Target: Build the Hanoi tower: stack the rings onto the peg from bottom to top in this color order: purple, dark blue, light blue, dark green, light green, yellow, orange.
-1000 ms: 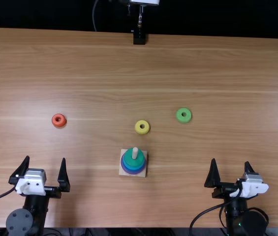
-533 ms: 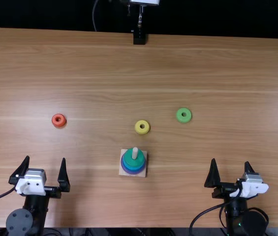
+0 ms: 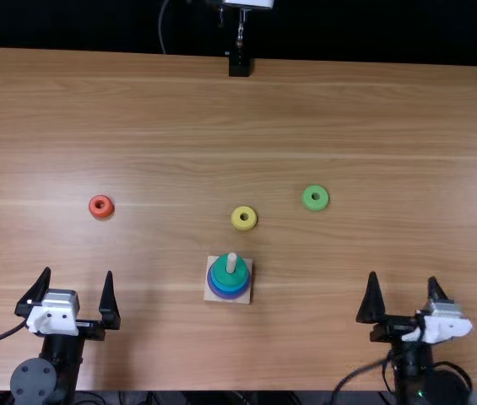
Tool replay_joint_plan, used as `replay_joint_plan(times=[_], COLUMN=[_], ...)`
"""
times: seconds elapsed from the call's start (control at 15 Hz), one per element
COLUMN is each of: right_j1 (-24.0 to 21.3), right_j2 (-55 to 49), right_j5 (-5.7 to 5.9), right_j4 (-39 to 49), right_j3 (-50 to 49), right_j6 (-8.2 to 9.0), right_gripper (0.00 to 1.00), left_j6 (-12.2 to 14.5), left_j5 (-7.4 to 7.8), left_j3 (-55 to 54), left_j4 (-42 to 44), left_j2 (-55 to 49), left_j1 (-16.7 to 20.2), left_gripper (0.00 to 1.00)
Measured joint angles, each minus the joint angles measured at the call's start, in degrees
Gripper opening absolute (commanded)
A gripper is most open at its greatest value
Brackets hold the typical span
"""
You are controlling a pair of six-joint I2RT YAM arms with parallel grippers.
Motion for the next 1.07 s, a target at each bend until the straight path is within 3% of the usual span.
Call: replay_joint_plan(times=[0.2, 0.33, 0.6, 0.8, 1.0, 1.07], right_j1=[0.0, 0.6, 6.6, 7.3, 7.3, 7.3], right_j2=[5.6, 16.2, 36.9, 50.1, 65.2, 68.9], right_j5=[-0.02, 0.02, 0.04, -0.24, -5.22, -6.05], right_j4=[1.5, 1.1, 0.8, 0.8, 0.2, 0.2], right_j3=[16.0, 24.0, 31.7, 37.2, 45.1, 46.9], right_j6=[0.00, 0.00, -0.07, -0.15, -4.07, -5.44], right_gripper=[1.00, 1.00, 1.00, 1.00, 1.00, 1.00], left_j6=[0.0, 0.0, 0.0, 0.0, 0.0, 0.0], left_j5=[0.02, 0.02, 0.00, 0.00, -0.02, 0.00], left_j3=[0.0, 0.0, 0.0, 0.0, 0.0, 0.0], left_j4=[0.0, 0.0, 0.0, 0.0, 0.0, 0.0], left_j2=[0.0, 0.0, 0.0, 0.0, 0.0, 0.0], left_j1=[0.0, 0.0, 0.0, 0.0, 0.0, 0.0], left_gripper=[1.00, 1.00, 1.00, 1.00, 1.00, 1.00])
